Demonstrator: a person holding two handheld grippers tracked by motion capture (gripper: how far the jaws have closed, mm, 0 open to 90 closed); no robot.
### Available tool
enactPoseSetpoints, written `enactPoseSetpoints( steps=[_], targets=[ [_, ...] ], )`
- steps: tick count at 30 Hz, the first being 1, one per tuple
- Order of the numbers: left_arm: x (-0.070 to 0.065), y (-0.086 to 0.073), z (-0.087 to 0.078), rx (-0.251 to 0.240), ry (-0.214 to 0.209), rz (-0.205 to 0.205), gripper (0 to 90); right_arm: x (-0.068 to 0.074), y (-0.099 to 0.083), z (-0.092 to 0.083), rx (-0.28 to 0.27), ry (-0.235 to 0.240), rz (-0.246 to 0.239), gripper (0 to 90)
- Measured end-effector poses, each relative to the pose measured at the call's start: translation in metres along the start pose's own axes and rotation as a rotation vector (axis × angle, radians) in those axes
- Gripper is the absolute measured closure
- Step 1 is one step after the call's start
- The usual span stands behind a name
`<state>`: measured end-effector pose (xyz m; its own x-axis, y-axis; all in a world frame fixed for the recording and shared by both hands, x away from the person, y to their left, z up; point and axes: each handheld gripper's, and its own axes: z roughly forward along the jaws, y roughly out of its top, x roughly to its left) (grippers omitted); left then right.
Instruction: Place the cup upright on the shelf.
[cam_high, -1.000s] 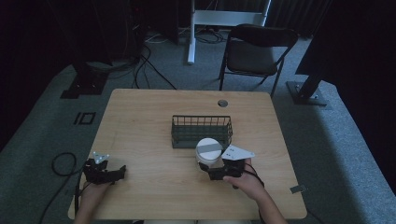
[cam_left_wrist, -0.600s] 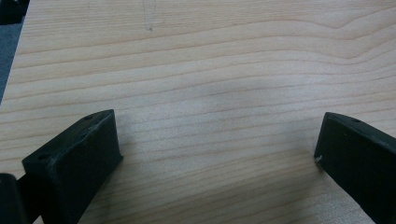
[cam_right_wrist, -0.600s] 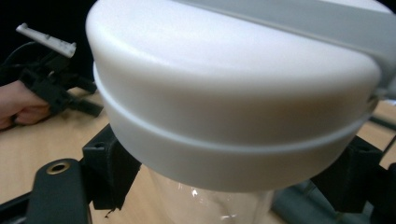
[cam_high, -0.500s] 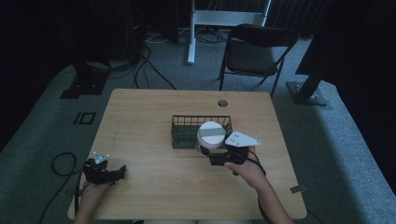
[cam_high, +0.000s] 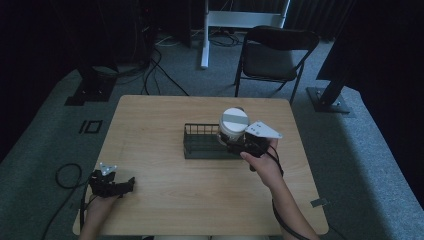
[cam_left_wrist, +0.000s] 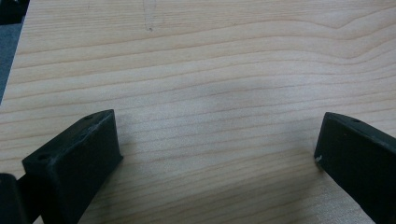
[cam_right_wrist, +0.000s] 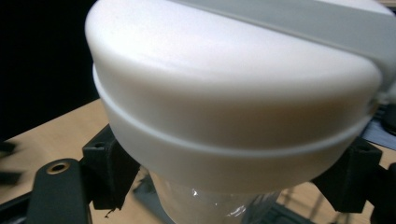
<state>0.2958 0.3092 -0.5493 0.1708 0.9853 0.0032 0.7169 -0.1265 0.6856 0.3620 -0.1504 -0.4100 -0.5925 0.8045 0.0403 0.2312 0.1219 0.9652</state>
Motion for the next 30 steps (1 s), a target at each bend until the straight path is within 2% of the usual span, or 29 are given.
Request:
enactPoseSetpoints(
  steps=[3,4,7,8,11,15,16,19,21,26,30],
  targets=[
    [0.0,0.0,0.0,0.001,0.0,0.003,0.2,-0.003,0.002,0.005,0.011,-0.028,0.004,18.6],
    [0.0,0.0,0.0,0.0,0.0,0.001,0.2,-0.005,0.003,0.011,0.028,-0.07,-0.003,18.6],
    [0.0,0.0,0.0,0.0,0.0,0.001,0.2,-0.007,0.001,0.019,0.055,-0.121,0.009,18.6],
    [0.0,0.0,0.0,0.0,0.0,0.001,0.2,-0.007,0.001,0.019,0.055,-0.121,0.009,18.6],
    [0.0,0.0,0.0,0.0,0.0,0.001,0.2,-0.008,-0.004,0.029,0.076,-0.176,0.024,18.6],
    [0.0,0.0,0.0,0.0,0.0,-0.001,0.2,-0.007,-0.009,0.035,0.095,-0.208,0.044,18.6],
    [0.0,0.0,0.0,0.0,0.0,0.001,0.2,-0.009,-0.013,0.039,0.124,-0.235,0.057,18.6],
    [0.0,0.0,0.0,0.0,0.0,0.001,0.2,-0.013,-0.021,0.044,0.151,-0.266,0.099,18.6],
    [0.0,0.0,0.0,0.0,0.0,0.001,0.2,-0.014,-0.025,0.047,0.168,-0.281,0.109,18.6],
    [0.0,0.0,0.0,0.0,0.0,0.0,0.2,-0.012,-0.033,0.055,0.193,-0.286,0.102,18.6],
    [0.0,0.0,0.0,0.0,0.0,0.001,0.2,-0.009,-0.036,0.059,0.207,-0.311,0.113,18.6]
  ],
)
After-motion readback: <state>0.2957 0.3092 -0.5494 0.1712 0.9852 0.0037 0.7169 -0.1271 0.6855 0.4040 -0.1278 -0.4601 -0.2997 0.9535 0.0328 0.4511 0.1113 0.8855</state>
